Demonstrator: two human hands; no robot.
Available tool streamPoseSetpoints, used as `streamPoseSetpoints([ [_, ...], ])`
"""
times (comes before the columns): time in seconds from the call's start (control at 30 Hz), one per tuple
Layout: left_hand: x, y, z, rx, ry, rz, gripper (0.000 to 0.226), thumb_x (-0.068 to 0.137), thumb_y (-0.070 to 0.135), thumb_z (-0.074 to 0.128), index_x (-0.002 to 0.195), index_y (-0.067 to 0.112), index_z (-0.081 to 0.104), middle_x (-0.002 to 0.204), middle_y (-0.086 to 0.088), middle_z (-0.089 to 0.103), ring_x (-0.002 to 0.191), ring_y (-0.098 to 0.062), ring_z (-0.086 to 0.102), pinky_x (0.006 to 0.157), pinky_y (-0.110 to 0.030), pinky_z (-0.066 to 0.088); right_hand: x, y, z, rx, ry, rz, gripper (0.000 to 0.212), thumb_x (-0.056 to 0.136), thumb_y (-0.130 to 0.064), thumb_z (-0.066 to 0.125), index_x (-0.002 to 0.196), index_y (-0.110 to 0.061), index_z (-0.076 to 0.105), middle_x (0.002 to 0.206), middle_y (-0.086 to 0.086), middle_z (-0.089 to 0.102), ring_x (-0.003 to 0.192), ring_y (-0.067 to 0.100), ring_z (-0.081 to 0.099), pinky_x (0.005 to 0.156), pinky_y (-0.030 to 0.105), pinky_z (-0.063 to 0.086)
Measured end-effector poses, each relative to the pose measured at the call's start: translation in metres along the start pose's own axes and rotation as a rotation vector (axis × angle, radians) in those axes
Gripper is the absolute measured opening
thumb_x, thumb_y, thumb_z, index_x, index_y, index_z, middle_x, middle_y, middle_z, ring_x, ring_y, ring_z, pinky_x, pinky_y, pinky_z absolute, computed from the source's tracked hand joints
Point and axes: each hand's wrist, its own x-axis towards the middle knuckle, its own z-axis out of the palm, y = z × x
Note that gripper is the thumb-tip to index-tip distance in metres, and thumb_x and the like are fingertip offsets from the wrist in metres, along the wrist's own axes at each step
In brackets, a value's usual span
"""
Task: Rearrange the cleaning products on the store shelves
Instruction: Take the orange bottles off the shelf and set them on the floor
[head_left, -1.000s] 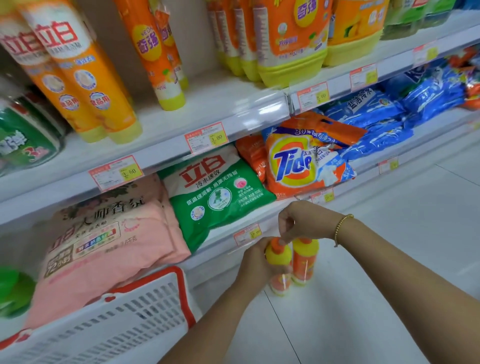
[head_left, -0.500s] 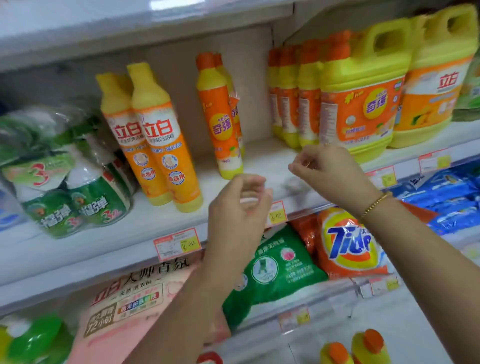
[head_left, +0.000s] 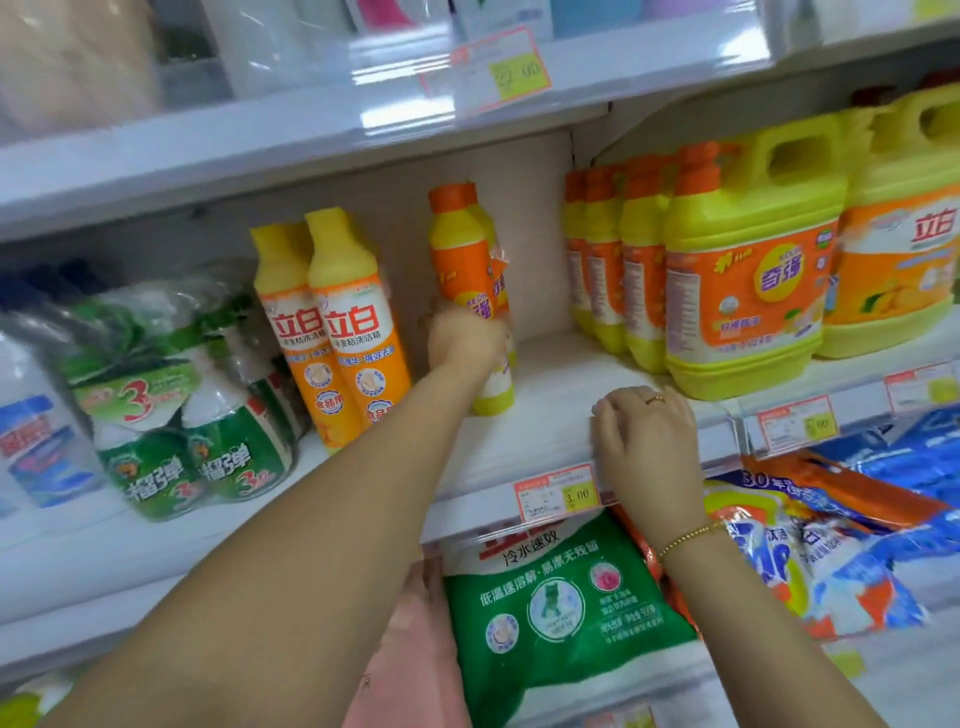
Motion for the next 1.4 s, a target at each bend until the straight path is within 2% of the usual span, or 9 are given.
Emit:
streamPoseSetpoints([
  [0.13,-0.021,-0.001,-0.016,-0.137,-0.013,0.048,0.062,0.070,0.027,0.084,0.122,0.012,0.054,0.121,-0.008,0.063,0.106,-0.030,0.063,0.089,-0.037,0.052,-0.009,-0.013,-0.022,0.354,-0.102,0.241,0.019,0.088,-0.008,0.058,0.105,-0.013,0.062,0.119,0.003,0.059,0.112,0.020,0.051,0.081,0.016,0.030],
  [0.27,-0.074,-0.012,-0.040,-0.248,-0.056,0.337,0.055,0.067,0.013,0.085,0.108,0.029,0.051,0.107,0.004,0.064,0.093,-0.011,0.061,0.079,-0.020,0.051,-0.010,-0.019,-0.048,0.536,-0.125,0.256,0.043,0.085,-0.012,0.066,0.125,-0.021,0.053,0.126,-0.002,0.056,0.114,0.012,0.052,0.096,0.030,0.046],
  [0.47,-0.132,-0.004,-0.072,-0.215,-0.057,0.682,0.066,0.067,0.015,0.086,0.108,0.046,0.045,0.111,0.004,0.060,0.099,0.006,0.055,0.083,-0.012,0.045,-0.015,-0.038,-0.073,0.621,-0.214,0.112,0.071,0.077,-0.021,0.077,0.132,-0.040,0.037,0.134,-0.009,0.049,0.120,0.004,0.047,0.096,0.027,0.047],
  [0.6,-0.153,0.009,-0.086,-0.345,-0.168,0.547,0.055,0.063,0.017,0.088,0.101,0.042,0.056,0.105,0.003,0.068,0.096,-0.011,0.067,0.086,-0.033,0.055,-0.021,-0.043,-0.080,0.633,-0.175,0.029,0.083,0.073,-0.027,0.080,0.138,-0.040,0.031,0.141,-0.015,0.040,0.130,-0.001,0.037,0.105,0.017,0.036],
  [0.77,-0.168,0.038,-0.104,-0.704,-0.248,0.223,0.052,0.069,0.030,0.082,0.115,0.016,0.062,0.105,-0.001,0.073,0.096,-0.019,0.070,0.081,-0.038,0.058,-0.035,-0.046,-0.098,0.628,0.023,-0.066,0.073,0.074,-0.021,0.079,0.134,-0.030,0.040,0.130,-0.006,0.045,0.123,0.004,0.044,0.096,0.021,0.046],
  [0.97,-0.177,0.046,-0.112,-0.932,-0.350,0.065,0.067,0.068,0.040,0.069,0.128,0.017,0.052,0.113,-0.004,0.070,0.099,-0.021,0.070,0.078,-0.036,0.059,-0.041,-0.056,-0.117,0.492,0.192,-0.180,0.065,0.073,-0.016,0.078,0.131,-0.016,0.048,0.122,0.003,0.052,0.114,0.005,0.049,0.092,0.010,0.042],
  [1.13,-0.175,0.035,-0.111,-1.262,-0.512,0.080,0.072,0.060,0.031,0.075,0.127,0.016,0.054,0.112,-0.004,0.070,0.102,-0.019,0.068,0.090,-0.041,0.055,-0.037,-0.061,-0.138,1.050,-0.175,0.185,0.064,0.068,-0.002,0.081,0.126,-0.016,0.058,0.115,-0.007,0.067,0.101,0.007,0.066,0.083,0.020,0.053],
  [1.27,-0.171,0.019,-0.116,-1.221,-0.641,0.149,0.080,0.055,0.027,0.088,0.127,0.021,0.054,0.116,-0.003,0.068,0.102,-0.019,0.066,0.083,-0.034,0.056,-0.034,-0.046,-0.142,1.467,-0.601,0.387,0.039,0.066,-0.016,0.080,0.104,-0.015,0.072,0.102,0.011,0.072,0.091,0.022,0.070,0.077,0.027,0.056],
  [1.4,-0.179,0.019,-0.116,-1.101,-0.618,0.123,0.067,0.059,0.011,0.086,0.120,0.021,0.060,0.108,-0.006,0.068,0.092,-0.021,0.066,0.071,-0.032,0.056,-0.044,-0.035,-0.143,1.758,-0.954,0.578,0.051,0.071,-0.029,0.079,0.110,0.002,0.068,0.111,0.029,0.064,0.098,0.036,0.067,0.081,0.034,0.057],
])
